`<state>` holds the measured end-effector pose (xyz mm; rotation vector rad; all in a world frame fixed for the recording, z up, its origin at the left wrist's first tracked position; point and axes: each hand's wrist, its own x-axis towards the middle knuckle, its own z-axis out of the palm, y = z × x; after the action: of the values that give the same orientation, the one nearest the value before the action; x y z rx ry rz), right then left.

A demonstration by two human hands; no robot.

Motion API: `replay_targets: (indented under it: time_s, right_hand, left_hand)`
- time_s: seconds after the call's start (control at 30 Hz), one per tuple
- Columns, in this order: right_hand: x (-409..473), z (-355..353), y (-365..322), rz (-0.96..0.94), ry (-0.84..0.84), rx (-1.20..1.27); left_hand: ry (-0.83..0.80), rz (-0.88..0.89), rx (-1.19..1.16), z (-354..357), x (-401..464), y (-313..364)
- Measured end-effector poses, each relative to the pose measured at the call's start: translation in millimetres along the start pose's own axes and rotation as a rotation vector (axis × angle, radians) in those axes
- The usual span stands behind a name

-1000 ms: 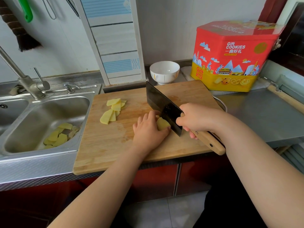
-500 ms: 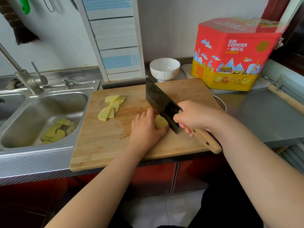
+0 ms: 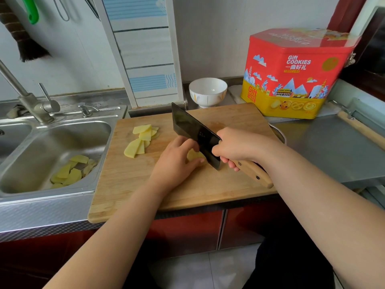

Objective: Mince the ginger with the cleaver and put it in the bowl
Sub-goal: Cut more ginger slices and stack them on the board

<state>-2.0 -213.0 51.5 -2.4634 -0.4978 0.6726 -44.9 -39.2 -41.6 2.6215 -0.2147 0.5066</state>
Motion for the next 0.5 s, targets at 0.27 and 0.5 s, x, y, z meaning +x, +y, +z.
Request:
replay_targets:
  time_s: [0.27,0.5]
  right_hand:
    - [5.3,-1.6,6.6,0.046,0.033,-0.071]
    - [0.2,0.2,5.4,0.028,0.064,-0.065]
  left_hand:
    - [0.016,0.041,-0.095,8.1,4.4,-11.4]
    - [0.051,0.072,-0.088,12.6,6.6,-13.3]
